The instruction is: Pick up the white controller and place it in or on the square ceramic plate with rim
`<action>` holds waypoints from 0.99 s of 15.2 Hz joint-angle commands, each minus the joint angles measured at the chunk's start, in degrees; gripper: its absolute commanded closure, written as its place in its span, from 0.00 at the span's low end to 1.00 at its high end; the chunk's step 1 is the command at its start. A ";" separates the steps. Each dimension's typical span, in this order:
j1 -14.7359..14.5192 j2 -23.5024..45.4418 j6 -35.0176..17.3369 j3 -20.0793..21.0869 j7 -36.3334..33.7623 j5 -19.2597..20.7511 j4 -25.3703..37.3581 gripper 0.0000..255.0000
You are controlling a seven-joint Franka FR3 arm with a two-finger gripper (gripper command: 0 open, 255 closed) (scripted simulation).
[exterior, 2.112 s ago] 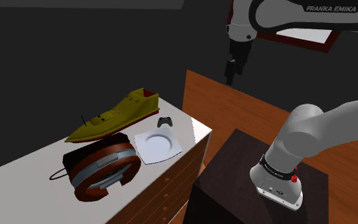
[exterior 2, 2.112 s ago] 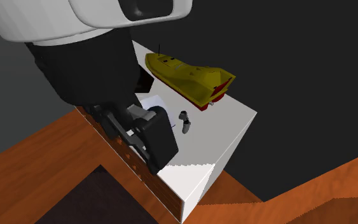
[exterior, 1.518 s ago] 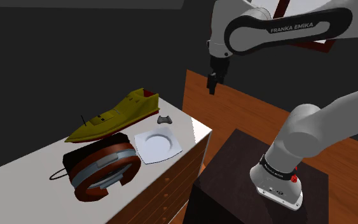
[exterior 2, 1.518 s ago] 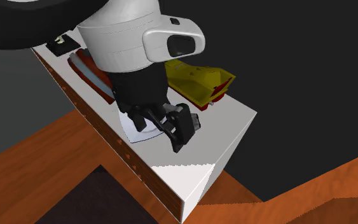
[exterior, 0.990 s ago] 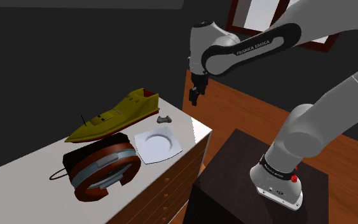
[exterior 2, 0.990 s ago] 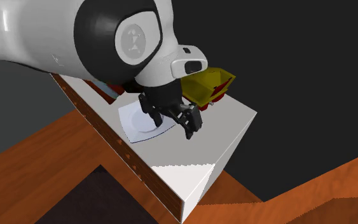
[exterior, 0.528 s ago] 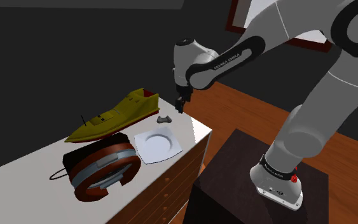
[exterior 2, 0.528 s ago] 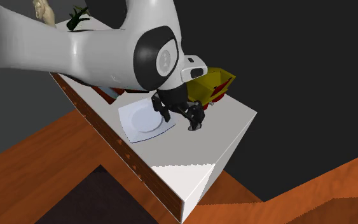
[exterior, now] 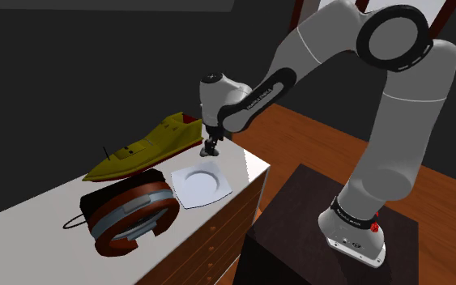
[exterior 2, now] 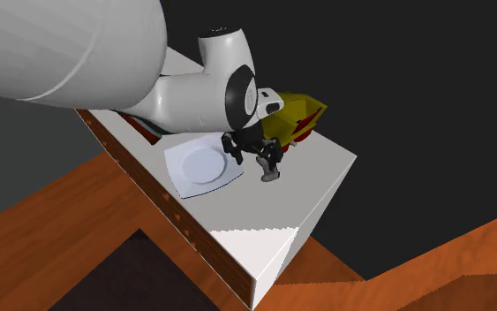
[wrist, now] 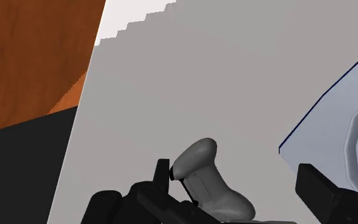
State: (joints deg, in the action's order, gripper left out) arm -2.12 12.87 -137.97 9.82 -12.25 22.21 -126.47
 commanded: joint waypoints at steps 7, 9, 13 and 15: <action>-0.37 6.71 -5.12 -1.60 -2.26 3.74 1.47 0.00; -0.39 7.08 -5.46 -1.73 -2.40 3.96 1.49 0.00; -0.39 7.08 -5.46 -1.74 -2.40 3.96 1.49 0.00; -0.39 7.07 -5.45 -1.73 -2.40 3.95 1.49 0.00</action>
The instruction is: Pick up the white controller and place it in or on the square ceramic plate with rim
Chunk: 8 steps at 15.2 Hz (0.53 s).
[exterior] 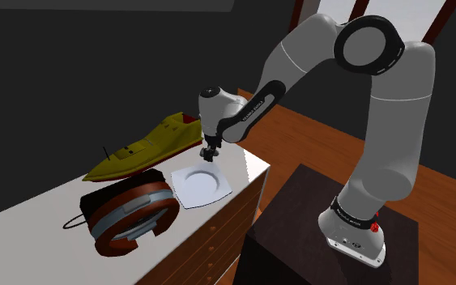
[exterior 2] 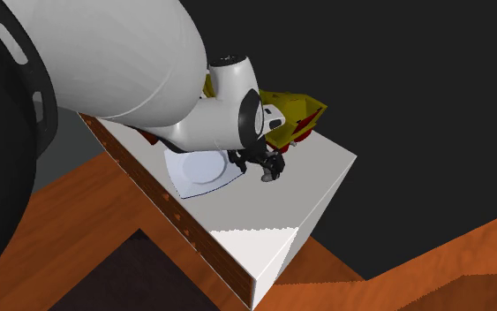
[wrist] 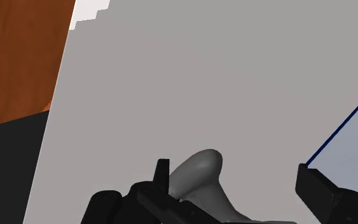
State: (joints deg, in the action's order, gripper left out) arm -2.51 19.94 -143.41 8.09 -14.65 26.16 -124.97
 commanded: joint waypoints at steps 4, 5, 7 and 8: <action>0.01 0.05 -0.02 -0.02 0.00 0.02 0.03 1.00; -0.06 0.29 0.22 0.03 0.02 -0.05 0.49 1.00; -0.17 0.48 0.27 0.06 -0.11 -0.03 0.69 1.00; -0.26 0.62 0.11 0.04 -0.33 0.09 0.64 1.00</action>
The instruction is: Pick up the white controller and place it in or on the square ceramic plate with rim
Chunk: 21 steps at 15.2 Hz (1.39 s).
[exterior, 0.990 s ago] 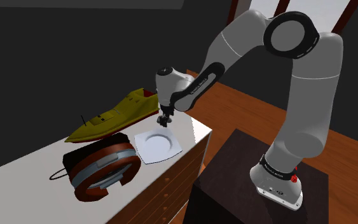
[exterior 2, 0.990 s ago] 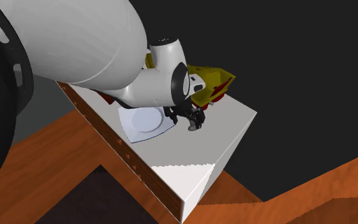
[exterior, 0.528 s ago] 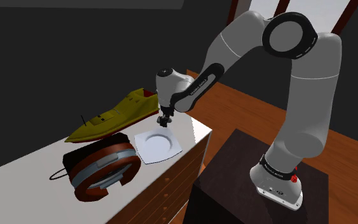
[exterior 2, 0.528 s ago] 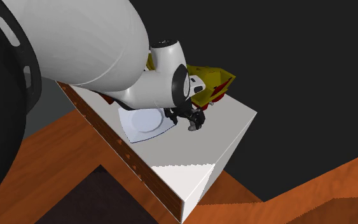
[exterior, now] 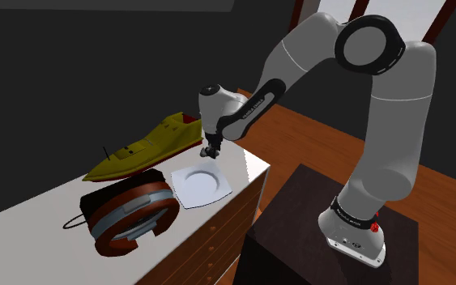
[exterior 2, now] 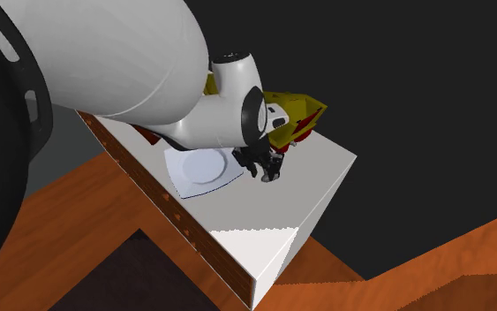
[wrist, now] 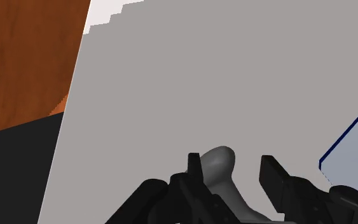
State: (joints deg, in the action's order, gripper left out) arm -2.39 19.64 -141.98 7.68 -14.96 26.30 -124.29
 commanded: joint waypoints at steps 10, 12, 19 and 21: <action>0.38 -2.70 1.50 1.29 2.20 -2.10 -0.49 1.00; -1.31 -0.06 6.26 0.63 0.81 0.50 4.23 0.00; -2.06 4.56 5.24 -0.92 -0.84 3.49 6.44 0.00; -2.02 5.44 4.37 -1.23 -1.15 3.99 6.45 0.00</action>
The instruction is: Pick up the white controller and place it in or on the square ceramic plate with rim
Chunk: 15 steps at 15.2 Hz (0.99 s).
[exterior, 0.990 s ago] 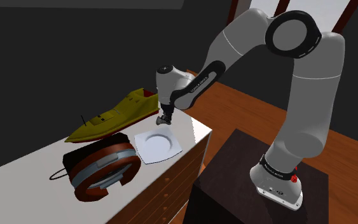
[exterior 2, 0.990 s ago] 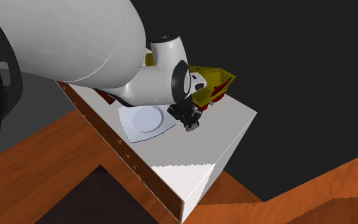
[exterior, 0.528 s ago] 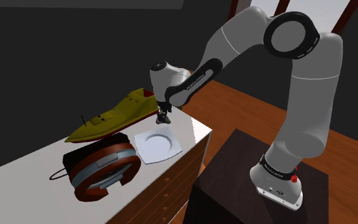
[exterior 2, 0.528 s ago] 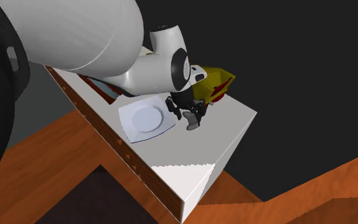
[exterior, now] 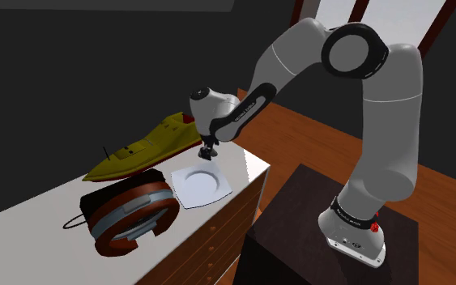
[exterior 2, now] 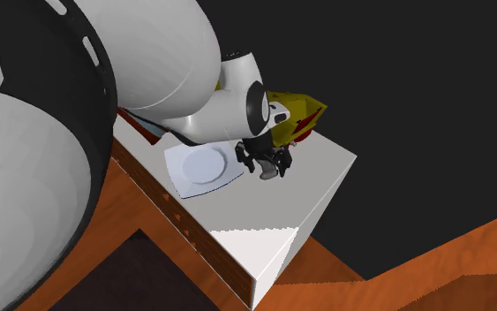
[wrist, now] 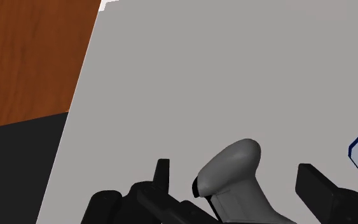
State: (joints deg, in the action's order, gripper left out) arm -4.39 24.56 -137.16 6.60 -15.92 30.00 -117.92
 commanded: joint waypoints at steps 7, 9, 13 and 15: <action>-0.02 0.53 -0.45 -0.16 -0.20 0.28 0.08 0.00; -0.02 0.53 -0.45 -0.16 -0.20 0.27 0.08 1.00; -0.02 0.53 -0.44 -0.16 -0.19 0.27 0.09 1.00; -0.02 0.53 -0.45 -0.16 -0.20 0.27 0.09 1.00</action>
State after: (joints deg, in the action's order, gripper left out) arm -4.42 25.04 -137.55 6.45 -16.12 30.27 -117.85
